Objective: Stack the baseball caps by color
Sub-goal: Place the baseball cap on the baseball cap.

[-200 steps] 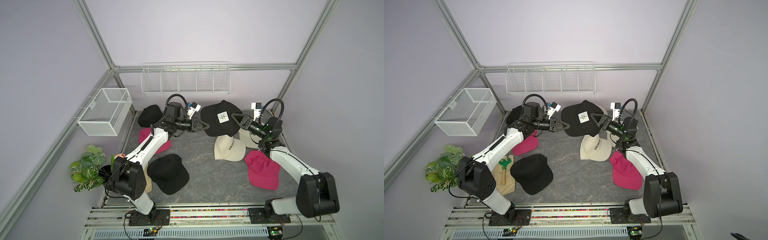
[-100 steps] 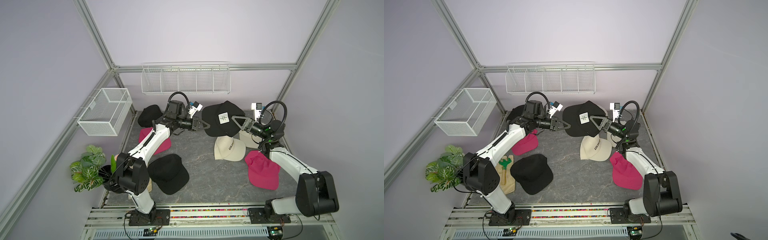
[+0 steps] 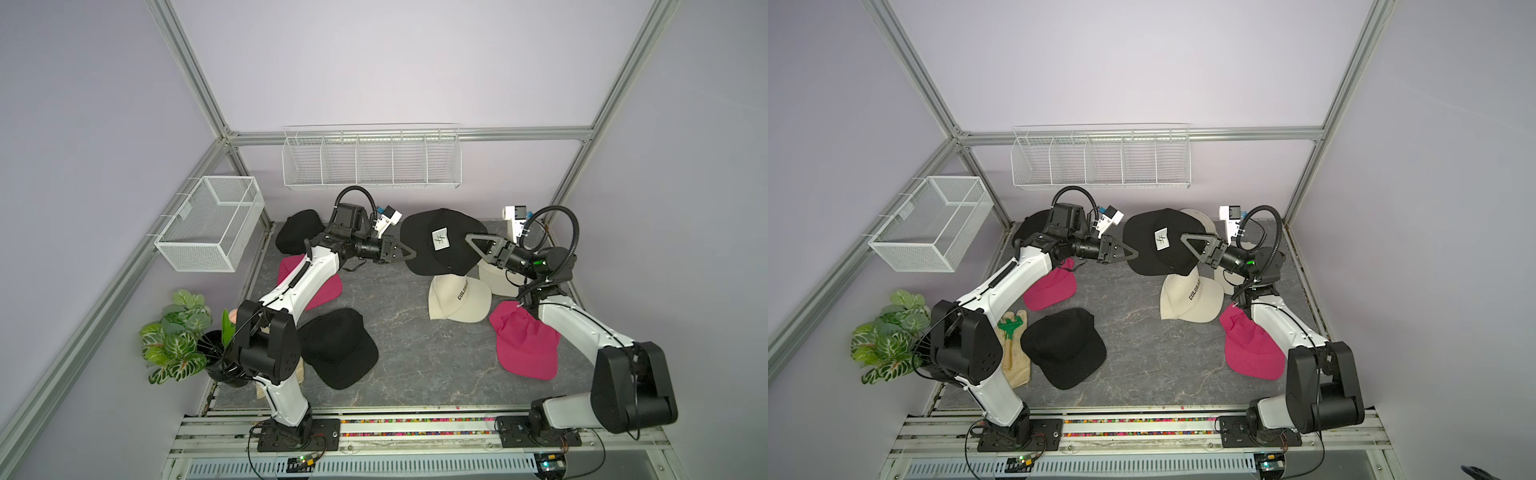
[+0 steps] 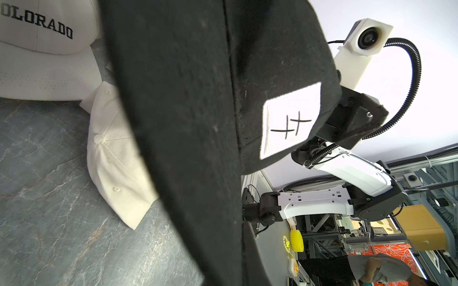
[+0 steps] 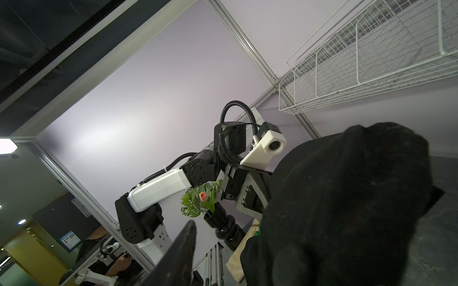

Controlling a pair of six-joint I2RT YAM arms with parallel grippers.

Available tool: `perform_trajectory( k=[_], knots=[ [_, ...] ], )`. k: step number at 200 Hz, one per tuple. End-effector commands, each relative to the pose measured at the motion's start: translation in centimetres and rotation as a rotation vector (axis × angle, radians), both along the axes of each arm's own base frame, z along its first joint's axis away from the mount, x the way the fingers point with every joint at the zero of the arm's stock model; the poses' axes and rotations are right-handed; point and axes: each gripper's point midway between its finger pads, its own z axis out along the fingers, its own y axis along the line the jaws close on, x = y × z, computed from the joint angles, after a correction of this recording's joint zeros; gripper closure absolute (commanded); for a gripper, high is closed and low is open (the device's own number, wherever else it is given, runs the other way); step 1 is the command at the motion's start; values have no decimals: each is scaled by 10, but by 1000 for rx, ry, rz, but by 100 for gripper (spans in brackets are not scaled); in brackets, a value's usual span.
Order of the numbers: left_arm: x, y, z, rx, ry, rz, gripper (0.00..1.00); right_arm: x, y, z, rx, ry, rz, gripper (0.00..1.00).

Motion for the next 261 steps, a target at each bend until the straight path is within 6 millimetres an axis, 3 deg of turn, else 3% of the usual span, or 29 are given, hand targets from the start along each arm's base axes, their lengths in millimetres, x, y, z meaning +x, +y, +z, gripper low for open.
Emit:
perform_trajectory(
  k=[1,48,88,111,143,181,191,215,246,261],
  knots=[
    [19,15,-13,52,8,75,100,-16,-2,17,16,-104,14,62],
    [20,20,-8,23,3,68,100,-21,0,13,-22,-120,20,93],
    [30,44,-8,19,-1,125,100,-25,-1,13,-50,-139,22,94],
    [38,59,-19,67,10,178,100,-25,-3,8,-89,-130,1,94],
    [32,47,-25,75,11,160,100,-28,2,15,-90,-142,9,93],
    [49,40,-41,184,13,274,100,-19,32,5,-168,-77,52,93],
    [56,46,-43,209,1,330,89,-15,37,-3,-215,-46,34,93],
    [67,61,-36,227,-80,478,51,-13,47,-27,-385,-27,-19,93],
    [79,102,-22,288,-216,743,2,-17,57,-49,-517,-86,-22,93],
    [77,124,-10,302,-302,859,0,-18,59,-59,-568,-127,-5,94]
  ],
)
